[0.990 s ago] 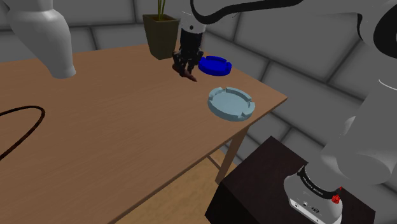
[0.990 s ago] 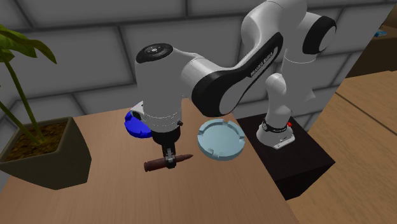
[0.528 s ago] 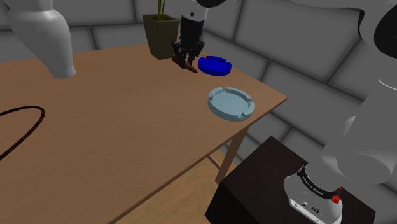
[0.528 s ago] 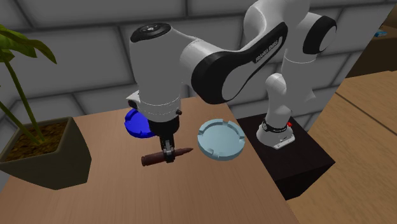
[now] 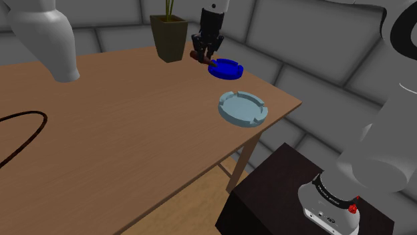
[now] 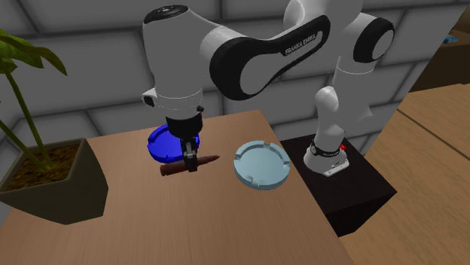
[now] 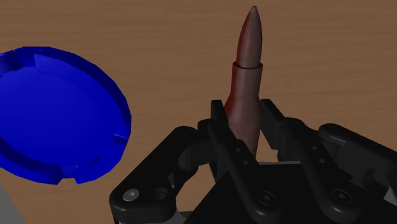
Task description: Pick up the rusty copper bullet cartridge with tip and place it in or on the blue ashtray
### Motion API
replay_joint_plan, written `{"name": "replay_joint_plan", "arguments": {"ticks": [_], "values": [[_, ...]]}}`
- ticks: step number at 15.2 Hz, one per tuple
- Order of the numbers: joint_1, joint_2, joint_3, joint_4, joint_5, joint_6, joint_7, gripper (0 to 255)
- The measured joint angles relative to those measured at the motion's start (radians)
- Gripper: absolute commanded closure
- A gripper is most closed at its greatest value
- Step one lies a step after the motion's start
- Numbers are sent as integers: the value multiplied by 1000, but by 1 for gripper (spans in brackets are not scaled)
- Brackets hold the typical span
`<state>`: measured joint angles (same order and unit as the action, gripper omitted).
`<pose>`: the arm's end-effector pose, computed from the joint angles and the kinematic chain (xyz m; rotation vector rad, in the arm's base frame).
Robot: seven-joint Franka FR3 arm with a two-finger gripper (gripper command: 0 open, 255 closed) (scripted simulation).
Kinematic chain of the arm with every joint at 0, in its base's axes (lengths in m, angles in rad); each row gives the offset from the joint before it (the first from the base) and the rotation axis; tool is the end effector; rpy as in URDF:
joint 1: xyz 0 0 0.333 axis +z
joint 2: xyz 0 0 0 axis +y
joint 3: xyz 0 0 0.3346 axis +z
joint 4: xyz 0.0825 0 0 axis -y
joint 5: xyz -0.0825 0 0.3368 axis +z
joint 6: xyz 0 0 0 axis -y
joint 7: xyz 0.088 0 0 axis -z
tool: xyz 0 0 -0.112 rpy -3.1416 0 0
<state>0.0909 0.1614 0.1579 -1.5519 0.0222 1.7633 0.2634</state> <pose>0.5569 0.1361 0.5775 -3.0821 0.0323 -0.0591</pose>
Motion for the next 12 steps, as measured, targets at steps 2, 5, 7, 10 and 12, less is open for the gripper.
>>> {"name": "replay_joint_plan", "arguments": {"ticks": [2, 5, 7, 10, 12], "values": [[-25, 18, -18, 28, 2, -12, -43, 255], [-66, 24, -44, 42, 10, -23, -111, 255], [-91, 46, -61, 76, 13, -37, -152, 255], [-130, 57, -85, 95, 20, -48, -216, 255], [-156, 95, -101, 150, 23, -68, -258, 255]]}}
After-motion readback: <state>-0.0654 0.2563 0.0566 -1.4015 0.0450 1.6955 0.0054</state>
